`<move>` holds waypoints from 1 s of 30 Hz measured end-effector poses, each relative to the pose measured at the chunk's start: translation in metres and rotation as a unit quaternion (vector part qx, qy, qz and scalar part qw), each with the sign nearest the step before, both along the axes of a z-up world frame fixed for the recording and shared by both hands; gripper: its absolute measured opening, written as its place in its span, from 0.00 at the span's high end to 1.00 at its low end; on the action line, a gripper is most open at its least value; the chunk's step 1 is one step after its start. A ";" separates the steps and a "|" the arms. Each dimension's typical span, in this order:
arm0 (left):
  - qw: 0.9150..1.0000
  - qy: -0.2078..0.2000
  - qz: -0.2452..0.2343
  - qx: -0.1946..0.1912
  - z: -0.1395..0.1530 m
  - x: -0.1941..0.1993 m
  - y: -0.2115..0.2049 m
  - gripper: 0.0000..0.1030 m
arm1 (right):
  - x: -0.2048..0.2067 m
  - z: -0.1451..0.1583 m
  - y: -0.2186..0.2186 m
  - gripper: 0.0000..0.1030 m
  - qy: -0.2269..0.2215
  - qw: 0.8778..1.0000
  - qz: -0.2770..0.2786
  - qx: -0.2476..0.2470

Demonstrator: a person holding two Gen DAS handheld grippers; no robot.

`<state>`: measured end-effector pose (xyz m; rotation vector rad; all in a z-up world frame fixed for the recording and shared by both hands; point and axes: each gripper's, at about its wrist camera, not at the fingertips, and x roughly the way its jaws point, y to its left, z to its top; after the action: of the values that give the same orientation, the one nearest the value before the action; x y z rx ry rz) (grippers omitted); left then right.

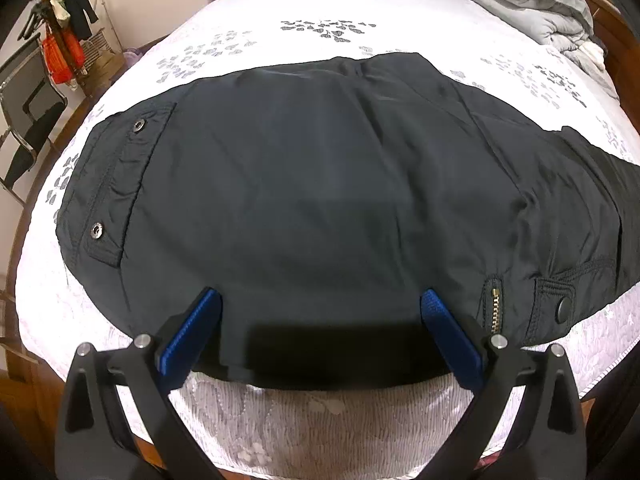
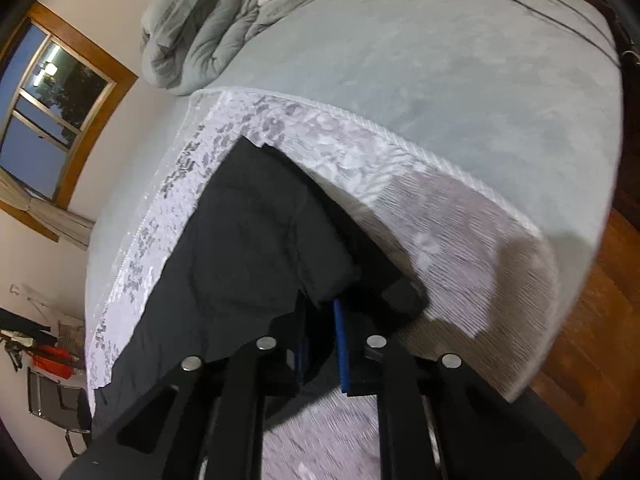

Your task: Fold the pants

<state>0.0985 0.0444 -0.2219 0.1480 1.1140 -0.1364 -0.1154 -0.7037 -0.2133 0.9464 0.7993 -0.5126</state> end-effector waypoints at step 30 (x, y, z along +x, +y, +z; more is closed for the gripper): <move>0.898 -0.015 0.289 -0.331 -0.018 -0.009 0.212 0.04 | 0.033 0.044 0.058 0.64 0.091 0.990 0.058 -0.089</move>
<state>0.0892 0.2565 -0.2396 -0.7866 0.9844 0.0262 -0.0828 -0.6453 -0.1689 0.6904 0.9500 -0.5638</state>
